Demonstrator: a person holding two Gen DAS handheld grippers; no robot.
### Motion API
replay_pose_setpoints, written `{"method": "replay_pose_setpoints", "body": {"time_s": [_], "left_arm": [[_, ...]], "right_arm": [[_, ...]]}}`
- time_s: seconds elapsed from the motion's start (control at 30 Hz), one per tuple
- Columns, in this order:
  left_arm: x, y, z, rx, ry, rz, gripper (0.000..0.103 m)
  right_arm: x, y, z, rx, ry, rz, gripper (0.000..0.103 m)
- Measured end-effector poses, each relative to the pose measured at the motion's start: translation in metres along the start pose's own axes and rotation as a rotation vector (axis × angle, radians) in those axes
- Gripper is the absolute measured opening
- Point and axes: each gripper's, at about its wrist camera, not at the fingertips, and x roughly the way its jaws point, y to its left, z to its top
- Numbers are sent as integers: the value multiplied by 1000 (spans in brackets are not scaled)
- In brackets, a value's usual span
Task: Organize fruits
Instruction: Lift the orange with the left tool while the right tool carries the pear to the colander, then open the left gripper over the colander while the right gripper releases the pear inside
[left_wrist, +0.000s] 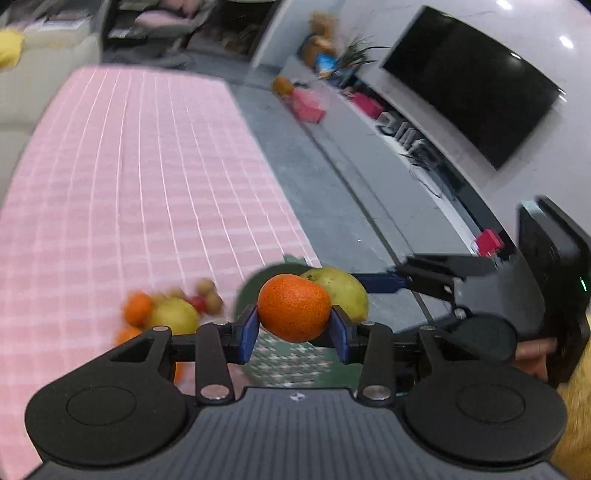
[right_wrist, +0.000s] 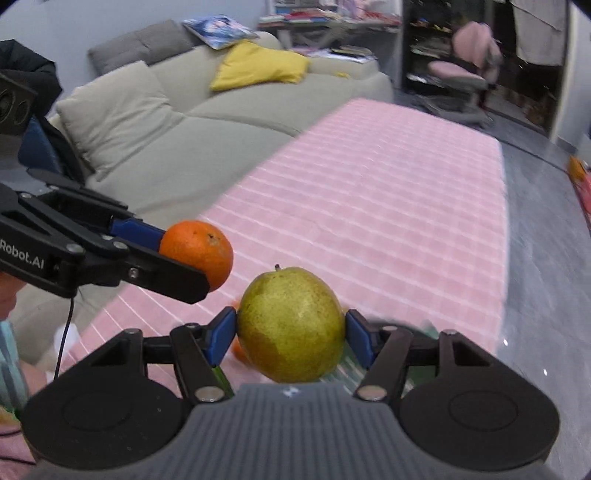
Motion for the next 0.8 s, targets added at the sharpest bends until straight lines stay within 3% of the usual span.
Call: {"method": "replay_pose_setpoints", "body": {"time_s": [0.13, 0.3, 0.47, 0.8], "left_arm": [[38, -11, -14, -56, 51, -3, 46], [70, -32, -24, 34, 145, 89, 46], [95, -30, -21, 33, 233, 88, 46], [125, -30, -21, 33, 325, 79, 46]], "right_arm": [[7, -29, -34, 5, 70, -40, 61], [34, -48, -59, -43, 173, -61, 61], [61, -48, -65, -86, 219, -43, 61], [89, -57, -72, -187, 299, -10, 61]]}}
